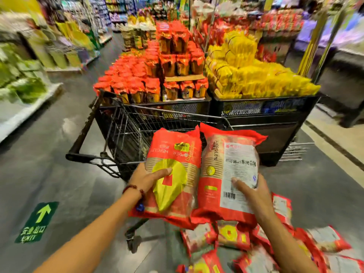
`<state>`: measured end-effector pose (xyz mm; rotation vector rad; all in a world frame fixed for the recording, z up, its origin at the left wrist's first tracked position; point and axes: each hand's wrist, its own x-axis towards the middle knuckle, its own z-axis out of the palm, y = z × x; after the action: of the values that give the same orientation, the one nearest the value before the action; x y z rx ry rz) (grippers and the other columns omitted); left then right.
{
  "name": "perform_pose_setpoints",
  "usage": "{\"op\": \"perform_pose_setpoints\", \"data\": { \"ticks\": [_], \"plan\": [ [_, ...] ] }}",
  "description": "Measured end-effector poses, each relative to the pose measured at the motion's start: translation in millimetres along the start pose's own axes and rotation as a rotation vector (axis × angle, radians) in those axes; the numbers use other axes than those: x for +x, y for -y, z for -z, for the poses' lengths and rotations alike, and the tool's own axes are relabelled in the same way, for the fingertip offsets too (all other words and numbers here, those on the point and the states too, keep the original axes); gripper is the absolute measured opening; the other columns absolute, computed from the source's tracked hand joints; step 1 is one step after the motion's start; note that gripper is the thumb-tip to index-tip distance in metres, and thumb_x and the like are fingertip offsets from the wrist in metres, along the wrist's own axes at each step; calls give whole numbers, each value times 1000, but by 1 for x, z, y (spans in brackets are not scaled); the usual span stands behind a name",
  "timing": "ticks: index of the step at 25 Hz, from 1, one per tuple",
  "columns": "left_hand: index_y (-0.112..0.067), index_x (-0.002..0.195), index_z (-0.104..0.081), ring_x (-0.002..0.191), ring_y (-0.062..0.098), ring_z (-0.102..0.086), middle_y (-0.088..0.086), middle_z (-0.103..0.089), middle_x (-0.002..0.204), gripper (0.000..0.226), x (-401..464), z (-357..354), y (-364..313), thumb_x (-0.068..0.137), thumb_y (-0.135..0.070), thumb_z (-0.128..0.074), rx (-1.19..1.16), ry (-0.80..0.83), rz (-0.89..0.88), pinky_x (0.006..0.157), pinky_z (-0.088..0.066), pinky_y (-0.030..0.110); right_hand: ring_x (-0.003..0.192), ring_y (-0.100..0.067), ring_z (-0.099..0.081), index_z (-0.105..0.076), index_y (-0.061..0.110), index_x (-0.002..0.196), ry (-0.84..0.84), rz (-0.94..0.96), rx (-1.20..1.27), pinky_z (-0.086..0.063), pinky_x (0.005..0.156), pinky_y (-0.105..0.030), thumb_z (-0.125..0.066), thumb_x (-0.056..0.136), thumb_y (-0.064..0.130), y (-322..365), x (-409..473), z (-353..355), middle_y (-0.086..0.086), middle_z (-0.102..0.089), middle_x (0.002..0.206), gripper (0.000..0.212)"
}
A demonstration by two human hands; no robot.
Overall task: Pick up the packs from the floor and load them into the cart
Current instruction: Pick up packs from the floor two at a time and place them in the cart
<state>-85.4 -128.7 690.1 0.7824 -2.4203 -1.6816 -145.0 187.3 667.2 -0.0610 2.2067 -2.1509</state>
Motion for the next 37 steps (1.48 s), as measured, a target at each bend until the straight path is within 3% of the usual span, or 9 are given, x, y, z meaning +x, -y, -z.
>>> {"op": "perform_pose_setpoints", "data": {
  "ticks": [5,8,15,19,23,27,30,33,37],
  "plan": [
    [-18,97,-71,84,23,-73,3,-76,91,97,109,48,-8,23,-80,-80,-45,-60,40,84,-58,45,78,-11,-75,-68,9,109,52,39,-44,-58,62,-23,-82,68,23,30,85,-74,1,-79,90,45],
    [-18,100,-70,88,25,-73,6,-76,98,97,188,76,11,25,-78,-83,-65,-42,94,87,-57,46,84,-23,-76,-69,7,111,51,-15,-71,-61,71,-37,-80,61,34,35,135,-124,-8,-78,98,57],
    [-16,102,-68,85,22,-71,6,-74,97,88,270,94,-5,32,-67,-86,-150,22,146,84,-57,39,79,-22,-76,-71,10,103,93,-44,-158,-61,69,-38,-80,75,21,32,218,-185,-5,-79,92,31],
    [-15,107,-64,90,25,-70,6,-73,100,102,307,73,16,26,-75,-82,-155,14,221,88,-56,46,77,-21,-76,-71,9,103,122,-77,-215,-61,65,-34,-78,80,14,16,260,-193,-6,-78,92,24],
    [-13,106,-63,91,24,-68,4,-71,101,110,338,44,43,19,-80,-78,-128,-9,291,88,-55,41,75,-16,-75,-67,10,103,143,-147,-232,-56,58,-22,-83,74,22,-25,301,-199,-4,-76,95,36],
    [-10,107,-60,95,25,-64,5,-67,101,110,372,2,87,20,-75,-76,-69,-50,462,85,-51,36,68,-6,-69,-61,24,84,216,-212,-267,-49,52,-9,-79,80,7,-93,349,-204,8,-70,83,25],
    [-13,101,-62,88,22,-66,3,-69,94,104,389,-32,126,18,-73,-80,-57,-43,571,84,-53,35,69,-4,-73,-68,19,89,241,-303,-312,-53,56,-14,-85,72,23,-144,374,-203,6,-76,85,24],
    [-19,90,-59,79,21,-66,3,-69,87,85,398,-65,157,23,-68,-75,-65,-62,658,73,-51,31,61,4,-70,-66,11,92,265,-437,-305,-52,55,-12,-79,78,2,-202,393,-196,7,-76,80,21],
    [-16,93,-66,74,20,-70,2,-74,82,94,395,-102,222,28,-83,-75,21,-41,737,72,-58,39,76,-22,-76,-65,2,100,286,-636,-324,-59,60,-27,-81,75,1,-262,405,-188,-9,-77,90,30]
  ]
}}
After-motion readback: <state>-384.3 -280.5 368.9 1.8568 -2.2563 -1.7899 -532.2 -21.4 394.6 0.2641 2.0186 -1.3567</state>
